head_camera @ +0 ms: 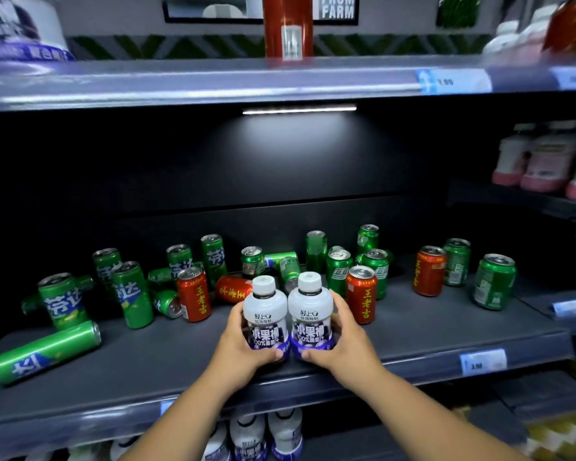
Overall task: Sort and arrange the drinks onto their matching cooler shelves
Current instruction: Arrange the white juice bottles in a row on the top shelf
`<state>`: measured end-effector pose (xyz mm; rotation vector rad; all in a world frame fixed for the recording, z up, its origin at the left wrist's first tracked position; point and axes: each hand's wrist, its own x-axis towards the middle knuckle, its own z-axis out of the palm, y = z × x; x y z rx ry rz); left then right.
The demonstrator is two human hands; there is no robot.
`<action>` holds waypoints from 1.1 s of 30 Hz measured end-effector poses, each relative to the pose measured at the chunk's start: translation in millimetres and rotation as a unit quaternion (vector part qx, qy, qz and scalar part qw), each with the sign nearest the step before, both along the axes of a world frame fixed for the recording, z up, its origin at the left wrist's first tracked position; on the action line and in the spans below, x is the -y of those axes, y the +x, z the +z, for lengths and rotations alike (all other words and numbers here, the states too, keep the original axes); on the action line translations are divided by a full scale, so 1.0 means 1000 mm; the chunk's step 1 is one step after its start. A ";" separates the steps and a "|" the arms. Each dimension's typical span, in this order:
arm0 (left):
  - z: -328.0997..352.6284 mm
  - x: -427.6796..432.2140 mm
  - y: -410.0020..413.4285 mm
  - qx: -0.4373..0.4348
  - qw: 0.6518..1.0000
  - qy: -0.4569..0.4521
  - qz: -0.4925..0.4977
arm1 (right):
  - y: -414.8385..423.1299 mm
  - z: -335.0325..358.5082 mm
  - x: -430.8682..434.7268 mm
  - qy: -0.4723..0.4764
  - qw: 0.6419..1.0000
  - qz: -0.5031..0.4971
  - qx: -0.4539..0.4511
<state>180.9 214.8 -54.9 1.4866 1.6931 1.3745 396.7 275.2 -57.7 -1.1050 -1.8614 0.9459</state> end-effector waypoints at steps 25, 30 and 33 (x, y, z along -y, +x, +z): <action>0.229 0.203 0.087 -0.075 0.967 0.227 0.091 | 0.080 0.218 0.136 0.188 0.950 0.173 -0.178; 0.271 0.212 0.084 -0.084 0.959 0.253 0.098 | 0.068 0.262 0.134 0.217 0.940 0.187 -0.185; 0.294 0.207 0.071 -0.094 0.952 0.269 0.112 | 0.051 0.287 0.127 0.242 0.933 0.186 -0.189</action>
